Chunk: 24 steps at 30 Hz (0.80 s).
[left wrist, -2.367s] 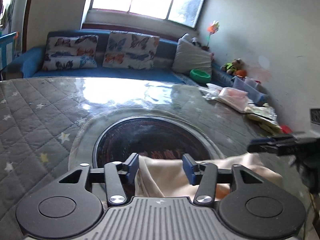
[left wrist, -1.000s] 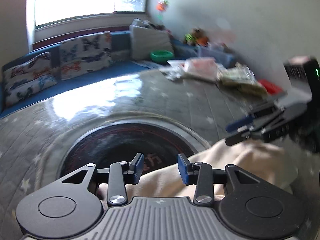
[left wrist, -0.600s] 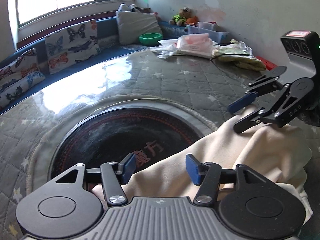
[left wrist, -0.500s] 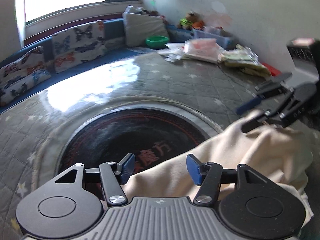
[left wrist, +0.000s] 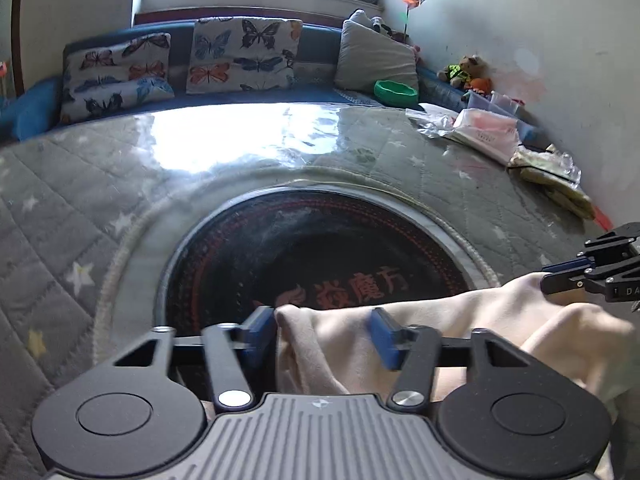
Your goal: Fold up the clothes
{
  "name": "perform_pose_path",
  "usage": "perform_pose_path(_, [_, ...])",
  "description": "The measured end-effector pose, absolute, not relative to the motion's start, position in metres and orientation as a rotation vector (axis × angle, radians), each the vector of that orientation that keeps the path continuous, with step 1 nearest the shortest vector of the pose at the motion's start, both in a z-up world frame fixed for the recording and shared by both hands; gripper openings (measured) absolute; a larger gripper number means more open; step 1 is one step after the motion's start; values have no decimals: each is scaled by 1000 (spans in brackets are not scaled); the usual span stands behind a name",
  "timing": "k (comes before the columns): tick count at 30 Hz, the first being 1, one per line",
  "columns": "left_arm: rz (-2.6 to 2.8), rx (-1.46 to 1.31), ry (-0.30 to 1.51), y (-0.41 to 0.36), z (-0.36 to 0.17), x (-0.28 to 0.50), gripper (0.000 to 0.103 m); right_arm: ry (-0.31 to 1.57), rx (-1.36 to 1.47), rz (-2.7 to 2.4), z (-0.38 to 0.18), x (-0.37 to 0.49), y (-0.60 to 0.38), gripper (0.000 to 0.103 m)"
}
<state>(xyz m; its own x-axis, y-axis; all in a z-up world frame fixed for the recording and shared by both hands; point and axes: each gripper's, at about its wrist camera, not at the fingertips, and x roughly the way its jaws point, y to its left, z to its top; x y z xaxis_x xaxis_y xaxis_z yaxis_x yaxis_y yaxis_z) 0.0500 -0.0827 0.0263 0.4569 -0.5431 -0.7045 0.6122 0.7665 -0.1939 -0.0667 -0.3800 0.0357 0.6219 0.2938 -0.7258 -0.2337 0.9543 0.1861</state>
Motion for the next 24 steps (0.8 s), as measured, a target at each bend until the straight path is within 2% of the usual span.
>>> perform_pose_path(1, [-709, 92, 828, -83, 26, 49, 23, 834, 74, 299, 39, -68, -379, 9])
perform_pose_path(4, [-712, 45, 810, -80, 31, 47, 16, 798, 72, 287, 47, -73, -377, 8])
perform_pose_path(11, [-749, -36, 683, -59, 69, 21, 15, 668, 52, 293, 82, -101, -368, 8])
perform_pose_path(17, [-844, -99, 551, -26, 103, -32, 15, 560, -50, 306, 103, -146, -343, 8])
perform_pose_path(19, [-884, -90, 510, -14, 109, -55, 15, 510, -144, 326, 106, -173, -329, 8])
perform_pose_path(24, [-924, -9, 516, 14, 101, -100, 15, 539, -266, 397, 92, -226, -303, 8])
